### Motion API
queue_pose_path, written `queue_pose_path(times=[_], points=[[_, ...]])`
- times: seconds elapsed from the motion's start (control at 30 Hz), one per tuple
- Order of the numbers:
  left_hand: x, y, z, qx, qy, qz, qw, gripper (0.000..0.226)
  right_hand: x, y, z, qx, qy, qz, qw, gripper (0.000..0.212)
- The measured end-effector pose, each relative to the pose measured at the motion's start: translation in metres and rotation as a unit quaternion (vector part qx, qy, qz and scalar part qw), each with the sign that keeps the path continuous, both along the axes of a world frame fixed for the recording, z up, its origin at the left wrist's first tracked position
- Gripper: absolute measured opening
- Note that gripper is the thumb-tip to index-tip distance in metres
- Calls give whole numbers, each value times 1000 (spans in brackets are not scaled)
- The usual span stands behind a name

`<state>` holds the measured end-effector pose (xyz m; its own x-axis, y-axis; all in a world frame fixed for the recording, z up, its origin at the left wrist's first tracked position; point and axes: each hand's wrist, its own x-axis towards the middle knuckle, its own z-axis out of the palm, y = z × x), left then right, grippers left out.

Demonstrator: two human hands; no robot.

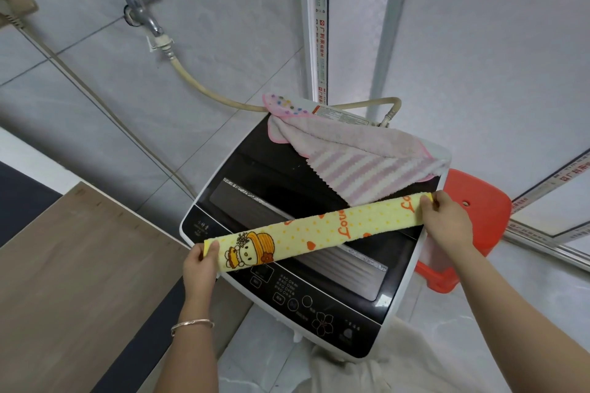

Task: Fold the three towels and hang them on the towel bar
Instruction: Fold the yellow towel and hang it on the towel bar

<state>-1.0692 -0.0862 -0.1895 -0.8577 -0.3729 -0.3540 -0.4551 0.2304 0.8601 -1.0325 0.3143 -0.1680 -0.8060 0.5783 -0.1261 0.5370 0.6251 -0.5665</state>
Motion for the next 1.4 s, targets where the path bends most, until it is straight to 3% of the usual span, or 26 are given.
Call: queue_pose_path(times=[0.2,0.4,0.53,0.7,0.8,1.07,1.2,1.3,1.4], points=[[12,-5,-8,-23,-31,-24,999,10,2,3,-5,33,-9,12,999,29],[15,-4,-12,-89,-30,-39,995,22,1,-1,-3,45,-16,0,999,29],[18,-1,-17,-141,-22,-49,989,15,-2,-2,-2,36,-31,-10,999,30],[18,16,-9,-238,25,-34,970,40,-1,-4,2,5,-12,-36,999,31],[19,38,0,-250,47,-52,966,41,2,-7,6,-23,-3,-68,997,36],[34,116,-7,-288,116,-293,904,44,5,-15,9,-106,-63,-102,987,56],[48,136,-15,-300,124,-339,883,50,2,-11,10,-118,-68,-121,983,46],[51,138,-22,-325,117,-358,867,71,1,-8,13,-118,-51,-113,985,32],[49,138,-22,-344,88,-376,856,75,-1,-11,17,-134,-18,-128,982,38]])
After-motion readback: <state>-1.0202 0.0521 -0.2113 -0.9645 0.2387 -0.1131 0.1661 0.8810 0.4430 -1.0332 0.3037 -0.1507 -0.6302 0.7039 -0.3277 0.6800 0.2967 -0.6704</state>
